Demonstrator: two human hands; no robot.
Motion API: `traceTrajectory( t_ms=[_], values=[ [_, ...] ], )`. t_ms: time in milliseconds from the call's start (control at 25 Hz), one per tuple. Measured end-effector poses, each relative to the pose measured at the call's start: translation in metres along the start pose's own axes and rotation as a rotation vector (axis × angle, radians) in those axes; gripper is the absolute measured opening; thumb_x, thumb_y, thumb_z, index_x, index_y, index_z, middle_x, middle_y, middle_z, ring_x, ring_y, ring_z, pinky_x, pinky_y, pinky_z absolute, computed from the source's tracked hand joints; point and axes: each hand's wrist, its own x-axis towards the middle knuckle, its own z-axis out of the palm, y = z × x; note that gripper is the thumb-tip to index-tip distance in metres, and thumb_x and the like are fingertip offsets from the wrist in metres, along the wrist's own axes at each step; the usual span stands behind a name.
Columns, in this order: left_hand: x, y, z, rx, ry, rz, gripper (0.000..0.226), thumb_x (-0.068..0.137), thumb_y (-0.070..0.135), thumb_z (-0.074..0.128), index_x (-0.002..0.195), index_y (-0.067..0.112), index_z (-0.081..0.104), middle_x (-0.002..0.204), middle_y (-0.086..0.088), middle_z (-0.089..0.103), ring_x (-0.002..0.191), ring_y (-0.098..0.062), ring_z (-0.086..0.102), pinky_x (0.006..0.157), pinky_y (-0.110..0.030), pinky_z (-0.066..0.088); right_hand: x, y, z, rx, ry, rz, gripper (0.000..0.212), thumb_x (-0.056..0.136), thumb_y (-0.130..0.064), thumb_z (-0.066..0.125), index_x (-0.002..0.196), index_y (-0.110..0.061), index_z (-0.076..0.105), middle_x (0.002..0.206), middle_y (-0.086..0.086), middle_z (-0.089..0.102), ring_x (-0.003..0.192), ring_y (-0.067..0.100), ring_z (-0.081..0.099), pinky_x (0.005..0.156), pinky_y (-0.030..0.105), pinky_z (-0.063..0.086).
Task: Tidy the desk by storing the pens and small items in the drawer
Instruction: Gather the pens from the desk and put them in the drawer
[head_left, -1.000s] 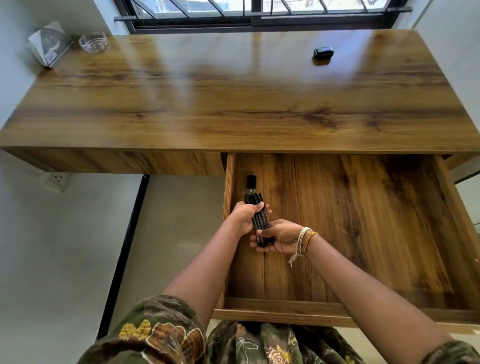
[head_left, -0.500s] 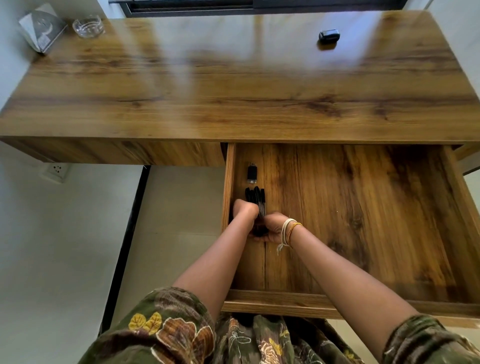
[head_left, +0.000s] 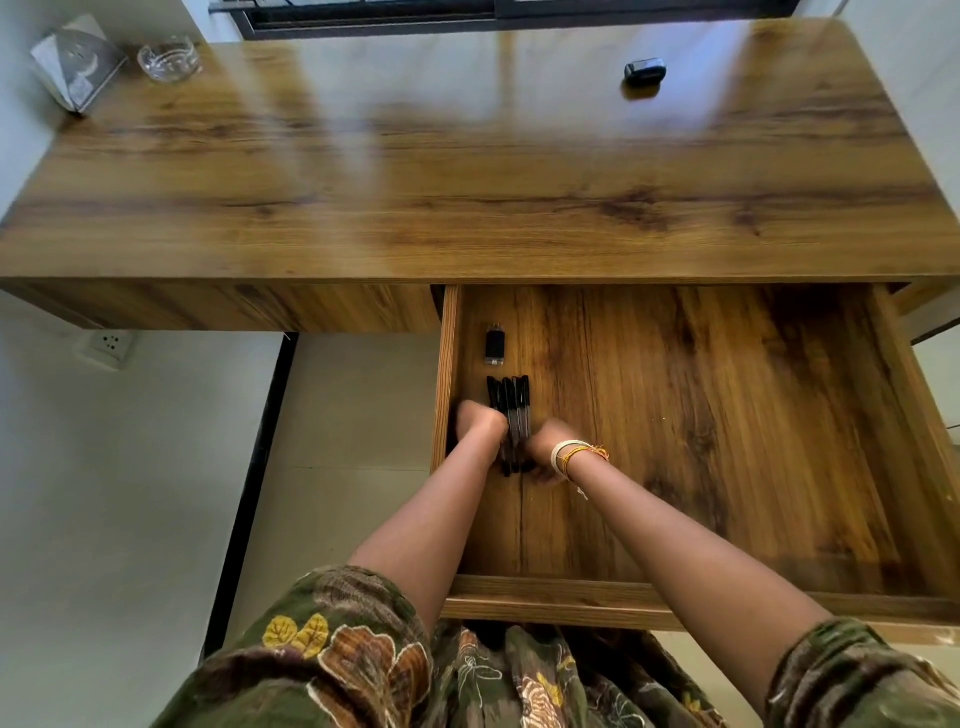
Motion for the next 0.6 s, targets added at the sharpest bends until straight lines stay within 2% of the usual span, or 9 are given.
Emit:
traceTrajectory(
  t_ms=[80,280,400,520,600],
  values=[
    [-0.002,-0.001,0.0,0.023,0.033,0.007,0.021,0.098,0.003,0.042,0.115,0.004,0.054,0.116,-0.015,0.06,0.099,-0.026,0.059,0.091,-0.038,0.053,0.001,0.004,0.001,-0.037,0.035,-0.015,0.02,0.096,-0.024,0.052,0.093,-0.006,0.061,0.082,0.014,0.067,0.06,0.024,0.065,0.055,0.031,0.058],
    [-0.008,-0.004,0.001,0.095,0.11,0.073,0.023,0.098,0.003,0.042,0.116,0.005,0.055,0.115,-0.013,0.06,0.103,-0.025,0.06,0.085,-0.031,0.052,0.002,0.008,0.001,-0.082,0.133,-0.086,0.02,0.091,-0.025,0.058,0.096,-0.006,0.064,0.091,0.014,0.069,0.074,0.028,0.069,0.064,0.035,0.059],
    [-0.011,-0.006,0.002,0.139,0.169,0.107,0.024,0.098,0.003,0.041,0.116,0.005,0.056,0.116,-0.012,0.06,0.107,-0.026,0.06,0.083,-0.031,0.048,0.002,0.009,-0.001,-0.085,0.253,-0.135,0.023,0.085,-0.022,0.066,0.101,-0.006,0.063,0.097,0.012,0.067,0.077,0.025,0.06,0.062,0.03,0.047],
    [-0.013,-0.009,0.006,0.174,0.214,0.127,0.024,0.099,0.004,0.038,0.113,0.003,0.058,0.114,-0.012,0.061,0.103,-0.024,0.06,0.083,-0.031,0.049,0.004,0.01,-0.001,-0.049,0.284,-0.145,0.028,0.084,-0.019,0.068,0.106,-0.004,0.061,0.103,0.013,0.066,0.087,0.029,0.062,0.066,0.029,0.045],
    [-0.015,-0.011,0.007,0.194,0.219,0.14,0.022,0.098,0.004,0.041,0.112,0.003,0.058,0.112,-0.011,0.061,0.096,-0.021,0.058,0.078,-0.029,0.047,0.005,0.011,-0.002,-0.028,0.286,-0.154,0.028,0.084,-0.02,0.068,0.106,-0.004,0.06,0.103,0.013,0.066,0.084,0.027,0.061,0.067,0.03,0.048]
  ],
)
